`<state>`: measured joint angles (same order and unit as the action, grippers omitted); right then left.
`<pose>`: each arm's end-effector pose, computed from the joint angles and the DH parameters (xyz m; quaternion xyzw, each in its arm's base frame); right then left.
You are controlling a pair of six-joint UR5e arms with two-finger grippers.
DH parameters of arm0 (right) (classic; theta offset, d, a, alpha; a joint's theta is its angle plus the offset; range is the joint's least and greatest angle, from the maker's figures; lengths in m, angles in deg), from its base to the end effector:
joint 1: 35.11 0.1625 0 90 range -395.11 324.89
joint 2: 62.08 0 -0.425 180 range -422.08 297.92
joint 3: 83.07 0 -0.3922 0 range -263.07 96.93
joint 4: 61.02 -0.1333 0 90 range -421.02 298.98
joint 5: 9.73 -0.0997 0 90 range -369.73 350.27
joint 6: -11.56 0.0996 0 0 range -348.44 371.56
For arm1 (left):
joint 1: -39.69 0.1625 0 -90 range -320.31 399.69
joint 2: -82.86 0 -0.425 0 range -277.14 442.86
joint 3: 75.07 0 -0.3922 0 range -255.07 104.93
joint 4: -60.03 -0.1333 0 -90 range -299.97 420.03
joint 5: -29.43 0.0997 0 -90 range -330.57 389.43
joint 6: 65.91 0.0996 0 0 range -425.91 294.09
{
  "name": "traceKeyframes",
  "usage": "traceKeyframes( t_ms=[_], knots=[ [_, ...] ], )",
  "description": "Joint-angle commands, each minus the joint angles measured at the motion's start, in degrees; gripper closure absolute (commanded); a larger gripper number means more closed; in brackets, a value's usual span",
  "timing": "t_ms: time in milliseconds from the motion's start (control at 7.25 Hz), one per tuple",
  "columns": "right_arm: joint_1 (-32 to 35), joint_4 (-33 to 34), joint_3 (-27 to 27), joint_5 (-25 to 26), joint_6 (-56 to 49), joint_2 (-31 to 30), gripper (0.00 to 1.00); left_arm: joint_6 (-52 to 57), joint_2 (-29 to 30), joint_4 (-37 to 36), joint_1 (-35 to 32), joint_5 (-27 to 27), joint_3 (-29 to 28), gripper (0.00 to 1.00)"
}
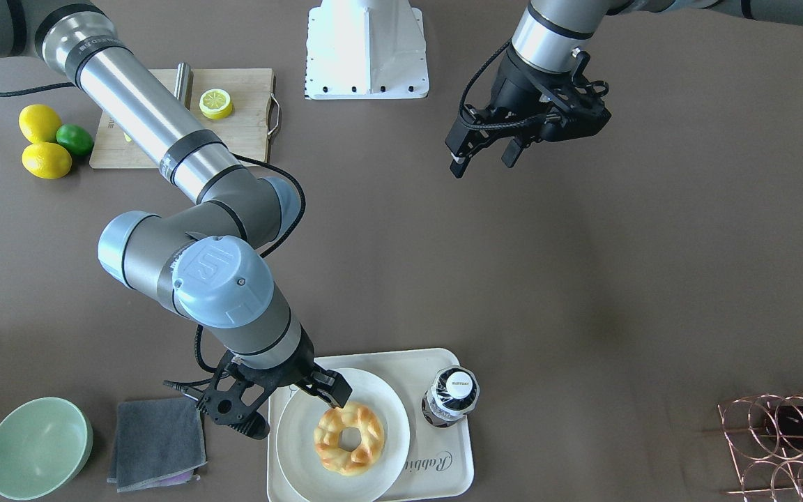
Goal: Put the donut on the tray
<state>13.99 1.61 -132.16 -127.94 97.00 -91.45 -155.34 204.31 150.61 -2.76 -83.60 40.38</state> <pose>-0.5056 -0.7154 0.2253 -0.0245 -0.4466 0.2469 0.8597 0.3546 -0.4522 0.1617 0.0099 0.5025 -0.2174 0.8367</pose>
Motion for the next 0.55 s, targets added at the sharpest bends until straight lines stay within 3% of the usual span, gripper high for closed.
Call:
traceKeyframes(
  t_ms=[0, 276, 414],
  knots=[
    [6.3, 11.1, -10.9, -5.3, -20.0, -4.9, 0.0, 15.0, -0.1, -10.2, -2.6, -0.1, 1.8, 0.02],
    [12.9, 18.6, -24.2, -7.4, -36.6, -16.8, 0.0, 34.7, -1.5, -14.8, -7.9, -0.3, 3.0, 0.02],
    [16.9, 18.7, -27.1, -8.8, -41.9, -21.7, 0.0, 42.9, -2.6, -15.8, -11.1, -0.6, 3.0, 0.03]
  ],
)
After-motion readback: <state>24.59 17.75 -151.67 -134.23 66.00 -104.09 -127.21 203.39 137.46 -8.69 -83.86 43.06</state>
